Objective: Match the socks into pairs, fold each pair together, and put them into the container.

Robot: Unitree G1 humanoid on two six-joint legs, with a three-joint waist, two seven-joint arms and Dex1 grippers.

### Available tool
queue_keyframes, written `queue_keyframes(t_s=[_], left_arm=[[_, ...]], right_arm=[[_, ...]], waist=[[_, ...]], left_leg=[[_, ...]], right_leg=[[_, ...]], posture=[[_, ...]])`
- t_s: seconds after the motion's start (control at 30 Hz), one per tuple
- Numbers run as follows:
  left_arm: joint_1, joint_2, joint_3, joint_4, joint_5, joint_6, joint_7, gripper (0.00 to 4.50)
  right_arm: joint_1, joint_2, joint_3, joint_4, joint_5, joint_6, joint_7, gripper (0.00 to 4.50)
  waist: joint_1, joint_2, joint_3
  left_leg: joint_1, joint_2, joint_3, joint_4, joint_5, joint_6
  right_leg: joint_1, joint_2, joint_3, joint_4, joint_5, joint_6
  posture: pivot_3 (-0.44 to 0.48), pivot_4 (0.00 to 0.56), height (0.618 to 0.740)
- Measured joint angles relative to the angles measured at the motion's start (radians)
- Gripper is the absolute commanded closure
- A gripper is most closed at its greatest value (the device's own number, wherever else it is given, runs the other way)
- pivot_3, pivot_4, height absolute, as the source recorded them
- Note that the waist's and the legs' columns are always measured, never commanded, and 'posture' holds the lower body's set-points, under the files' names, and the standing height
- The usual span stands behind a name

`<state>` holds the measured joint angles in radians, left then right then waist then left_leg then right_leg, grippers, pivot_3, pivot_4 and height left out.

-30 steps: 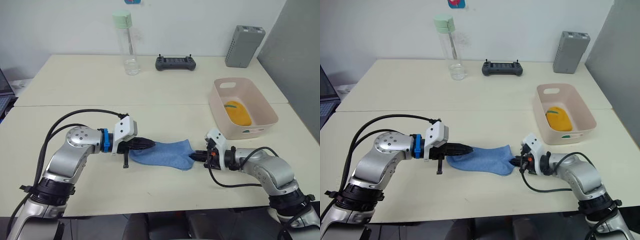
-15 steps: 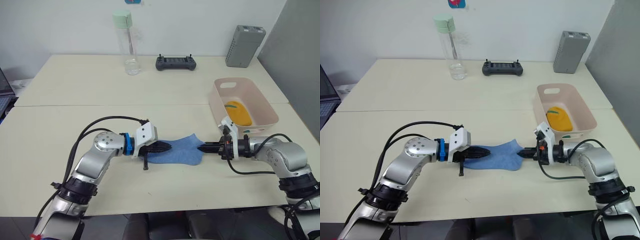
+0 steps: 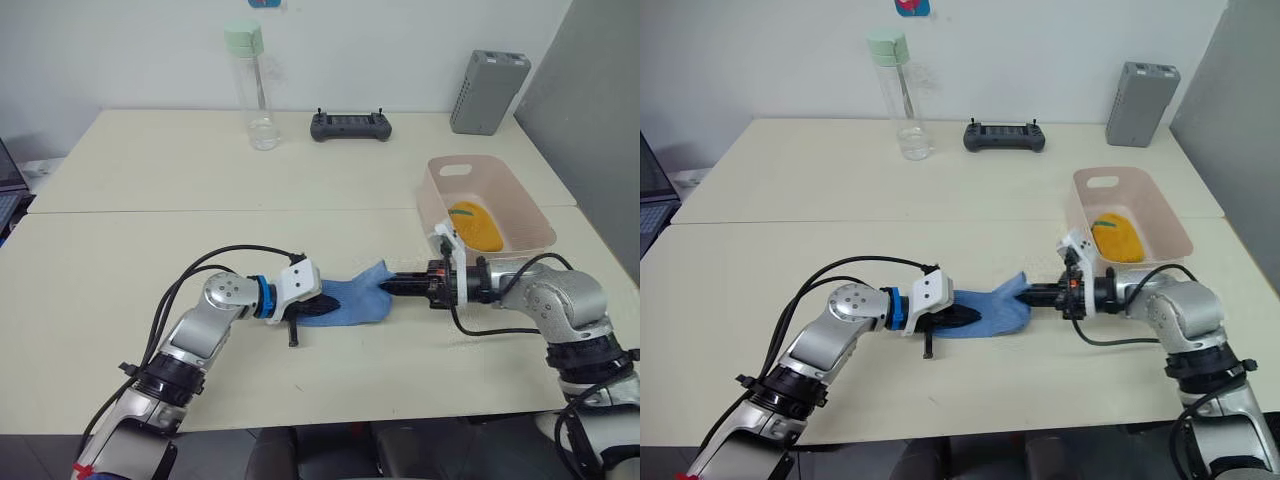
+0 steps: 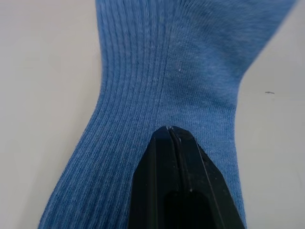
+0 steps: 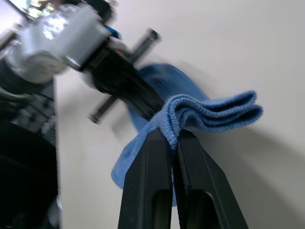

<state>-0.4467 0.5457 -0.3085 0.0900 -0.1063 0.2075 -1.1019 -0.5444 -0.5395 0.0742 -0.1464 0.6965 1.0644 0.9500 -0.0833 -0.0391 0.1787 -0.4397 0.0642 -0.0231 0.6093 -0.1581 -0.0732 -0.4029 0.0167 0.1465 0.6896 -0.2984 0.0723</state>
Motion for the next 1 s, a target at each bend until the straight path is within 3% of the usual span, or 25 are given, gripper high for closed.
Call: queue_keyframes(t_s=[0.17, 0.37, 0.6, 0.7, 0.73, 0.87, 1.0], left_arm=[[0.008, 0.004, 0.002, -0.008, 0.000, 0.004, 0.001, 4.50], [0.032, 0.021, 0.016, -0.049, -0.015, 0.041, 0.000, 4.50], [0.077, 0.235, 0.142, -0.146, -0.110, 0.191, -0.080, 4.50], [0.070, 0.281, 0.213, -0.164, -0.168, 0.250, -0.096, 4.50], [0.059, 0.290, 0.238, -0.164, -0.191, 0.277, -0.100, 4.50], [0.004, 0.317, 0.311, -0.160, -0.242, 0.332, -0.095, 4.50], [-0.023, 0.321, 0.323, -0.158, -0.250, 0.337, -0.078, 4.50]], right_arm=[[-0.002, 0.103, -0.006, -0.016, 0.034, 0.032, -0.063, 4.44], [-0.013, 0.184, 0.082, -0.001, -0.002, -0.008, -0.099, 4.44], [-0.053, 0.244, 0.193, 0.094, -0.118, -0.113, -0.116, 4.44], [-0.074, 0.253, 0.242, 0.131, -0.177, -0.163, -0.113, 4.44], [-0.078, 0.263, 0.251, 0.141, -0.188, -0.173, -0.109, 3.94], [-0.096, 0.289, 0.261, 0.154, -0.200, -0.185, -0.094, 2.66], [-0.104, 0.288, 0.237, 0.130, -0.171, -0.160, -0.080, 1.28]], waist=[[0.000, 0.000, 0.000], [-0.003, 0.001, 0.000], [-0.007, 0.001, 0.000], [-0.002, 0.001, 0.000], [-0.001, 0.001, 0.000], [-0.001, 0.002, 0.000], [-0.001, 0.002, 0.000]], left_leg=[[0.000, 0.000, 0.000, 0.000, 0.000, 0.000], [0.000, 0.000, 0.000, 0.000, 0.000, 0.000], [0.000, 0.001, 0.000, -0.001, 0.000, 0.000], [0.000, 0.001, 0.000, 0.000, 0.000, 0.000], [0.000, 0.001, -0.001, 0.000, 0.000, 0.000], [0.000, 0.001, -0.001, -0.001, 0.000, 0.000], [-0.001, 0.001, -0.001, -0.001, 0.000, 0.000]], right_leg=[[0.000, 0.000, 0.000, 0.000, 0.000, 0.000], [0.000, 0.000, 0.000, 0.000, 0.000, 0.000], [-0.002, 0.001, -0.001, 0.003, -0.001, -0.002], [-0.002, 0.000, -0.001, 0.002, -0.001, -0.002], [-0.002, 0.000, -0.001, 0.001, -0.001, -0.002], [-0.002, 0.000, -0.002, 0.002, -0.001, -0.002], [-0.002, 0.000, -0.002, 0.002, -0.001, -0.002]], posture=[[0.000, 0.150, 0.740], [0.000, 0.150, 0.740], [0.000, 0.150, 0.740], [0.000, 0.150, 0.740], [0.000, 0.150, 0.740], [0.000, 0.150, 0.740], [0.000, 0.150, 0.740]])
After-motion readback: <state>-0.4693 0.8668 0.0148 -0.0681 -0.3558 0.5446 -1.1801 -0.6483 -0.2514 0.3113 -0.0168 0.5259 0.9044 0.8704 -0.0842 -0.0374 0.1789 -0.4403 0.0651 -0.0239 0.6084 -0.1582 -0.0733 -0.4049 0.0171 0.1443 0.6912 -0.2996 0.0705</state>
